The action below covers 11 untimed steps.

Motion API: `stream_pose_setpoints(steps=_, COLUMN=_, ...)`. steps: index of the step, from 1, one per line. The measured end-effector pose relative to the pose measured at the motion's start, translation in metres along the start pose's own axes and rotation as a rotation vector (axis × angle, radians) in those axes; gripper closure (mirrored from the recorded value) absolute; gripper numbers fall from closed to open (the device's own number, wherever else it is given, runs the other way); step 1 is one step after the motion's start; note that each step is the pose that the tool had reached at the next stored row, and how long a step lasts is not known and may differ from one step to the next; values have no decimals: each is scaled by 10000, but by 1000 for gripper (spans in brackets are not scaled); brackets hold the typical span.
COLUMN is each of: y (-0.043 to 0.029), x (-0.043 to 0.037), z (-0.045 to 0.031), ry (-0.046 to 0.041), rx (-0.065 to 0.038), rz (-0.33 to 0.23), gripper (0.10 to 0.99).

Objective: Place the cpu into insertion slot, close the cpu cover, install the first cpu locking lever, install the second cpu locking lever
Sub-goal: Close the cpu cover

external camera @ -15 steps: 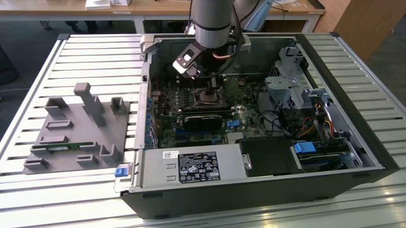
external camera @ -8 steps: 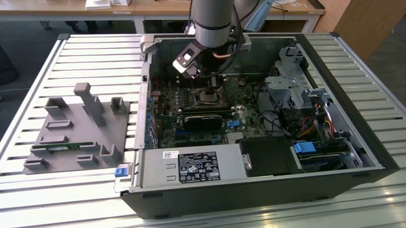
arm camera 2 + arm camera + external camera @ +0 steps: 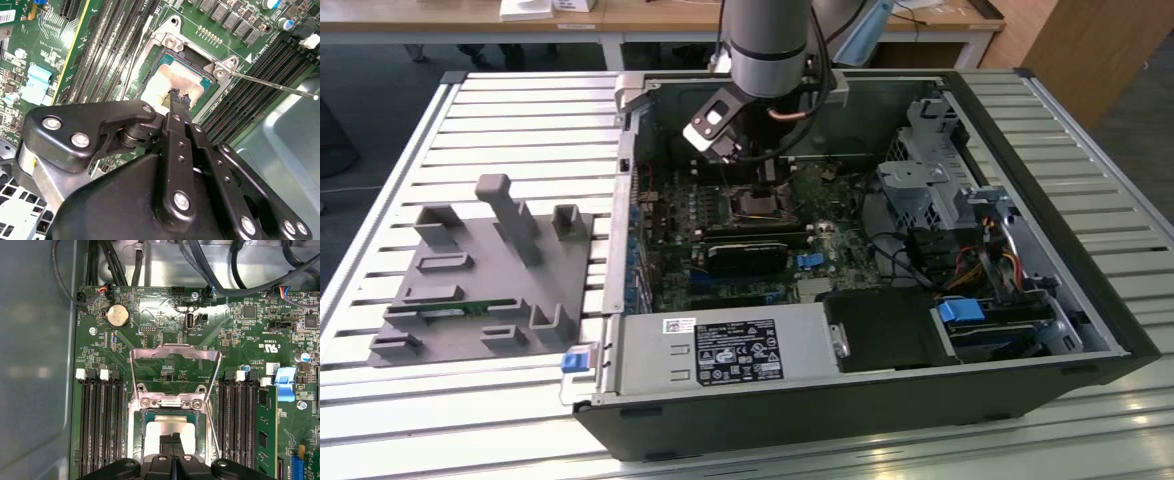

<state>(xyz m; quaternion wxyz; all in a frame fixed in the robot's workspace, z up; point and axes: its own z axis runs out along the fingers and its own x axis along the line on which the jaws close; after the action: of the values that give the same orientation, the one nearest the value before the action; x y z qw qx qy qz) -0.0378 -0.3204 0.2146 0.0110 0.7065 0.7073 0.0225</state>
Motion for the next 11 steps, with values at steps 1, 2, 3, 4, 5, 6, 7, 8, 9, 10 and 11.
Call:
stream_pose_setpoints(steps=1, y=0, x=0, z=-4, ry=-2, rx=1, rz=0, gripper=980)
stream_pose_setpoints(steps=2, y=0, x=0, z=-8, ry=-2, rx=1, rz=0, gripper=980)
stream_pose_setpoints(steps=3, y=1, x=0, z=-8, ry=1, rx=-1, rz=0, gripper=980)
stream_pose_setpoints(steps=4, y=1, x=1, z=-8, ry=4, rx=-2, rz=1, gripper=980)
stream_pose_setpoints(steps=5, y=1, x=1, z=-9, ry=3, rx=-2, rz=0, gripper=980)
stream_pose_setpoints(steps=6, y=1, x=0, z=-10, ry=1, rx=0, rz=0, gripper=980)
stream_pose_setpoints(steps=7, y=1, x=0, z=-11, ry=0, rx=0, rz=2, gripper=980)
stream_pose_setpoints(steps=8, y=1, x=0, z=-11, ry=0, rx=0, rz=11, gripper=980)
stream_pose_setpoints(steps=9, y=1, x=0, z=-10, ry=0, rx=0, rz=13, gripper=980)
stream_pose_setpoints(steps=10, y=1, x=0, z=-10, ry=0, rx=-1, rz=15, gripper=980)
stream_pose_setpoints(steps=11, y=1, x=0, z=-11, ry=-1, rx=0, rz=16, gripper=980)
